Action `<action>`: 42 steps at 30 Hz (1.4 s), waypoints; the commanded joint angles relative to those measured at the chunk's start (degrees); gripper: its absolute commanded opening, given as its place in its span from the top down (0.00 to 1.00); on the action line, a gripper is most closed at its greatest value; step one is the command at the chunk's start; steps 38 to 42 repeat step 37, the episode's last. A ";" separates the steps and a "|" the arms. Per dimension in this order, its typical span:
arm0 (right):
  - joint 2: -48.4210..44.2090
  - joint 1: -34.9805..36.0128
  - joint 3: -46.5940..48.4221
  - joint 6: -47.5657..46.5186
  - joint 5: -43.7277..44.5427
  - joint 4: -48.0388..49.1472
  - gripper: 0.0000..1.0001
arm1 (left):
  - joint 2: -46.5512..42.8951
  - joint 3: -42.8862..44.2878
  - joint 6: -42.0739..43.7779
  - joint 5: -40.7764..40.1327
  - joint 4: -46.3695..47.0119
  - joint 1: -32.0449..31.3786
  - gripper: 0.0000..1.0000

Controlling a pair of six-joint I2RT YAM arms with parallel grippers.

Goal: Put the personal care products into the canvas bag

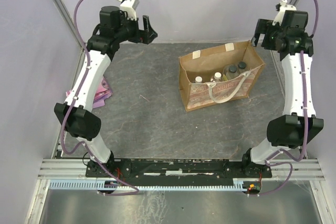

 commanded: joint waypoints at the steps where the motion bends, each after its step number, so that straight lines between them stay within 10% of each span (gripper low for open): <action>1: 1.19 -4.04 -0.96 2.04 -2.32 5.66 0.00 | -2.77 -3.06 -1.42 -5.89 -0.44 1.56 0.00; 42: 3.80 -7.41 -8.81 -0.07 2.01 8.16 0.00 | -7.43 -11.37 -0.63 -15.33 3.02 1.55 0.00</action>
